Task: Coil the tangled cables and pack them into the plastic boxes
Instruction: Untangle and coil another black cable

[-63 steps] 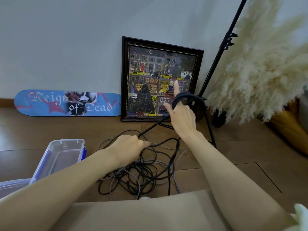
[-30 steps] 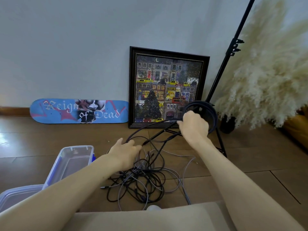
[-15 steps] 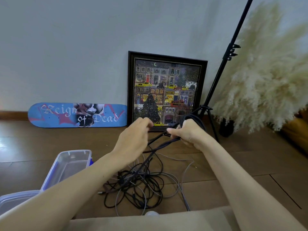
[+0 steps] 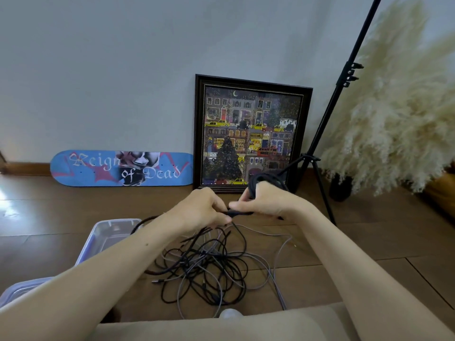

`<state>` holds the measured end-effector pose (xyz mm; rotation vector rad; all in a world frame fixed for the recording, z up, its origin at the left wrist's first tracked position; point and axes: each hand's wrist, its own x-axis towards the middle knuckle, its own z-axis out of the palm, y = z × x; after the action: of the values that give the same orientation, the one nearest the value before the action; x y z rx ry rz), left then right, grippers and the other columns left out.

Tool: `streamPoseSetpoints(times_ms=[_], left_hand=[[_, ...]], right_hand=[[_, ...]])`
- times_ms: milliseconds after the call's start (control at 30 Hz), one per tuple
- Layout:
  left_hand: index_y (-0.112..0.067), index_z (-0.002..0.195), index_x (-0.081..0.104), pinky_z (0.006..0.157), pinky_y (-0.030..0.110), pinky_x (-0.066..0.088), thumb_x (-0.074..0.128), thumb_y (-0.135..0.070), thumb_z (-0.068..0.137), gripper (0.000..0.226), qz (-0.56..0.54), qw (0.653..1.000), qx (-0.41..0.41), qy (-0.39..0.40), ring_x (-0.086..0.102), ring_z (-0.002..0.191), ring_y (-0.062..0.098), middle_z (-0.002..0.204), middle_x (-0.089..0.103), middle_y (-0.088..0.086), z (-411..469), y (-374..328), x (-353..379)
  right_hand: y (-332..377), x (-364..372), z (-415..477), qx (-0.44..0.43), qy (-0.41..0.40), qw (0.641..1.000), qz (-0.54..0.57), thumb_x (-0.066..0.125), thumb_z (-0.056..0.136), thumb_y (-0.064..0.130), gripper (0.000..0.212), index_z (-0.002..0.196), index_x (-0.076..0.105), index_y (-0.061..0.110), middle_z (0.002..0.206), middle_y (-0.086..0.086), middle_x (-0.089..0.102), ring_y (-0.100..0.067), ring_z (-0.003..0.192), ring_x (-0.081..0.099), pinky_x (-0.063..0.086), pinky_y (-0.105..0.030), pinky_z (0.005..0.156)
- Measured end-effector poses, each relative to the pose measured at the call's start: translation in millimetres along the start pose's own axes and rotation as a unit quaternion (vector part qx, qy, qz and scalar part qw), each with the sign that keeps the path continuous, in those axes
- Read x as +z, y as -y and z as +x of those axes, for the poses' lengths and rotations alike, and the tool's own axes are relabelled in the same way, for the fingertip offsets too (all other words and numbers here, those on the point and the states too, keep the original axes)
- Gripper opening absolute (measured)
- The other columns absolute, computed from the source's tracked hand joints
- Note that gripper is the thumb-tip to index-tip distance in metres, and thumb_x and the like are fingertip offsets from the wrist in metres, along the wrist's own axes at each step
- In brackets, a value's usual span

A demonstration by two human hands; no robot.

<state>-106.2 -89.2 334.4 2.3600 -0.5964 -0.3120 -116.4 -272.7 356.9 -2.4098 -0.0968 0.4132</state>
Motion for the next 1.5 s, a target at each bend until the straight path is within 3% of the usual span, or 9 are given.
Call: streamPoseSetpoints(times_ms=[200,367,467,700,933,1100,1233,1367,1500], left_hand=[[-0.034,0.104,0.072,0.067,0.03,0.04,0.059,-0.038,0.09,0.019,0.217,0.959,0.128,-0.127,0.054,0.089,0.015,0.092,0.057,-0.008,-7,-6,-1],[-0.022,0.082,0.075,0.045,0.023,0.033,0.057,-0.035,0.08,0.022,0.318,0.894,0.267,-0.169,0.061,0.064,0.017,0.073,0.06,-0.004,-6,4,-3],[-0.021,0.078,0.073,0.036,0.022,0.038,0.068,-0.009,0.071,0.014,0.386,0.86,0.28,-0.181,0.06,0.057,0.017,0.067,0.06,-0.005,-3,20,-9],[-0.013,0.103,0.061,0.069,0.033,0.043,0.044,-0.004,0.09,0.023,0.538,0.838,0.086,0.034,0.06,0.097,0.027,0.108,0.057,0.003,-2,37,-21],[-0.008,0.124,0.05,0.089,0.036,0.045,0.039,-0.001,0.096,0.031,0.591,0.795,-0.002,0.139,0.055,0.115,0.029,0.127,0.053,0.01,1,41,0],[-0.009,0.125,0.047,0.088,0.037,0.045,0.043,-0.002,0.094,0.032,0.554,0.82,-0.018,0.143,0.056,0.114,0.029,0.126,0.053,0.01,-3,35,16],[-0.011,0.113,0.052,0.087,0.035,0.04,0.052,-0.002,0.086,0.029,0.532,0.846,-0.033,0.003,0.056,0.11,0.028,0.117,0.057,0.007,-5,12,9],[-0.011,0.128,0.051,0.082,0.043,0.047,0.04,0.002,0.089,0.043,0.191,0.947,-0.03,-0.258,0.056,0.106,0.033,0.117,0.059,0.011,-7,-7,-5],[-0.013,0.14,0.04,0.101,0.042,0.039,0.039,-0.01,0.097,0.043,0.069,0.967,0.101,-0.224,0.048,0.121,0.023,0.133,0.051,0.008,-5,-26,0]], right_hand=[[0,-10,-6,0.034,0.096,0.988,0.117,0.068,0.086,0.041,0.038,0.063,0.051,0.015,0.044,0.003,0.028,-0.009,0.035,0.019,0.018,-0.018,0.035],[4,-8,-6,0.029,-0.024,0.995,0.097,0.075,0.082,0.03,0.036,0.058,0.055,0.012,0.037,0.005,0.034,-0.009,0.031,0.025,0.023,-0.019,0.039],[-8,-9,4,0.069,-0.16,0.978,0.112,0.071,0.086,0.031,0.034,0.067,0.065,0.004,0.036,0.005,0.035,-0.008,0.028,0.025,0.026,-0.019,0.036],[-43,-45,0,0.14,-0.438,0.833,0.309,0.066,0.091,0.03,0.036,0.063,0.06,0.008,0.039,0.003,0.035,-0.013,0.029,0.026,0.022,-0.021,0.036],[-28,-52,-14,0.104,-0.632,0.686,0.345,0.06,0.094,0.025,0.039,0.059,0.045,0.018,0.063,0.003,0.054,-0.009,0.053,0.047,0.042,-0.03,0.065],[-20,-33,-2,0.085,-0.459,0.778,0.42,0.062,0.093,0.028,0.026,0.073,0.059,0.012,0.055,0.0,0.049,-0.008,0.032,0.031,0.028,-0.02,0.037],[-9,-25,1,0.059,-0.378,0.829,0.408,0.06,0.095,0.029,0.029,0.076,0.059,0.007,0.035,0.006,0.034,-0.008,0.027,0.021,0.02,-0.016,0.035],[-11,-18,0,0.062,-0.312,0.882,0.348,0.058,0.095,0.031,0.028,0.084,0.057,0.005,0.045,0.0,0.032,-0.012,0.034,0.02,0.02,-0.019,0.037],[3,4,-6,0.016,-0.147,0.94,0.307,0.056,0.097,0.031,0.032,0.077,0.058,0.005,0.044,0.001,0.033,-0.012,0.036,0.019,0.017,-0.02,0.037]])
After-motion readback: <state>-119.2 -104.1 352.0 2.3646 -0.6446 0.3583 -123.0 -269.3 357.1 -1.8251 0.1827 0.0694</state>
